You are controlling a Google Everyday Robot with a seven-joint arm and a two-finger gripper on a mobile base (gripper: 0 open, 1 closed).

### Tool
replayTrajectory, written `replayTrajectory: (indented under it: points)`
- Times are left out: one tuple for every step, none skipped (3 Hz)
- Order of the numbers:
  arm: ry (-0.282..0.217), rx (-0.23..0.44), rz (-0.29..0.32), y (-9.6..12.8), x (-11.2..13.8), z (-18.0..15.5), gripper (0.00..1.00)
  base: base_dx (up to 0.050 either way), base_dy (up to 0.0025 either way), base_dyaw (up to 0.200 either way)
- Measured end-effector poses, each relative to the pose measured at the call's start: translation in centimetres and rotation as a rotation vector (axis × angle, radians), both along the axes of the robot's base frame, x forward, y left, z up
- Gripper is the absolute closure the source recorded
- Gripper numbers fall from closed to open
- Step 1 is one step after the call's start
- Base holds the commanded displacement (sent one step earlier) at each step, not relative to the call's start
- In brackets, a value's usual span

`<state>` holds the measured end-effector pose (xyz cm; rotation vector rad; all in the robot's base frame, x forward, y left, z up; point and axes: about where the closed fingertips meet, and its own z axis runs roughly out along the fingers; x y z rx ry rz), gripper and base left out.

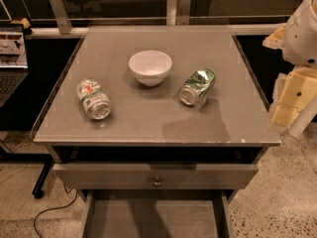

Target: Place 7up can into middle drawer

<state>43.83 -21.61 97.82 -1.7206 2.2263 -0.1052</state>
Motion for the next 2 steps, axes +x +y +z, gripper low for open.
replayTrajectory:
  points:
    - [0.000,0.000,0.000,0.00,0.00,0.01,0.00,-0.049,0.00000,0.000]
    - [0.000,0.000,0.000,0.00,0.00,0.01,0.00,-0.050,0.00000,0.000]
